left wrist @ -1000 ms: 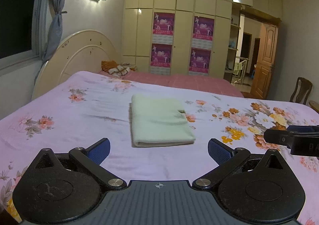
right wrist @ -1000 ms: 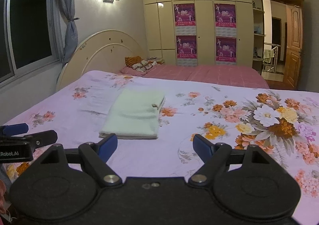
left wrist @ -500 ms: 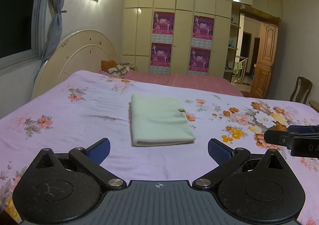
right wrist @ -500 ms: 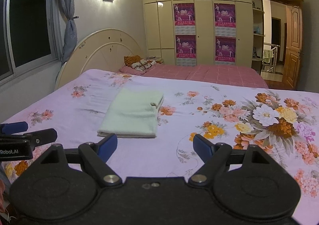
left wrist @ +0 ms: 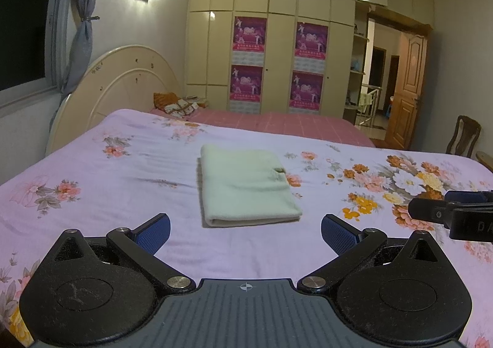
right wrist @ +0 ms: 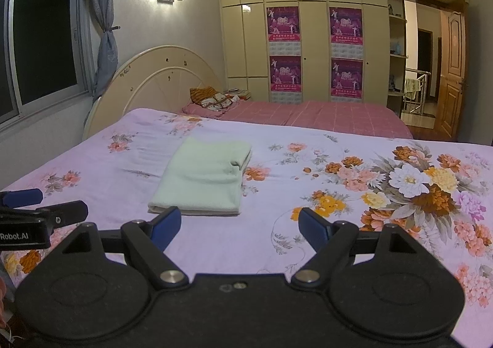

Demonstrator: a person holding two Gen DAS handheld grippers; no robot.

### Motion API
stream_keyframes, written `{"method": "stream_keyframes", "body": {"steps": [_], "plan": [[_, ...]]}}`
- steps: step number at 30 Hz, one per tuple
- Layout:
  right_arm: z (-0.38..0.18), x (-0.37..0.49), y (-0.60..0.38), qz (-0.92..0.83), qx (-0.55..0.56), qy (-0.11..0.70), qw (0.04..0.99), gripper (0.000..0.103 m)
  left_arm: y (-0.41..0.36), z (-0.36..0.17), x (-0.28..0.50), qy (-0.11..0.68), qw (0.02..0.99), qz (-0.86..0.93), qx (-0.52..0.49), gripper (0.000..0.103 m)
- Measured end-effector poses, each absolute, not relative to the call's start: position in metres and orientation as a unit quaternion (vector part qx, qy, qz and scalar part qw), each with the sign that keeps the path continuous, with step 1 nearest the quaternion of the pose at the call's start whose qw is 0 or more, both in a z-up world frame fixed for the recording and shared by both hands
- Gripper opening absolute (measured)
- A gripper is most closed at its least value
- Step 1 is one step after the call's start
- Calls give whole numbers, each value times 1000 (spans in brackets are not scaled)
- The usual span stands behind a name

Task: Fold small clothes

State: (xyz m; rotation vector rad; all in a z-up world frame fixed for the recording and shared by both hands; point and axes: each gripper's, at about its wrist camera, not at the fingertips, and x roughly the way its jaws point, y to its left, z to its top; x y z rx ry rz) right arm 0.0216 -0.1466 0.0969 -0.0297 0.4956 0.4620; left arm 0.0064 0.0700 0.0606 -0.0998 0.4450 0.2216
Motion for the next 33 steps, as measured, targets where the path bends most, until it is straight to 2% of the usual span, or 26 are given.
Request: {"method": "stream_keyframes", "body": {"steps": [33], "plan": [[98,24,-143,228,-18,243,942,83,71,60,11,221,968,109,-50,103]]}}
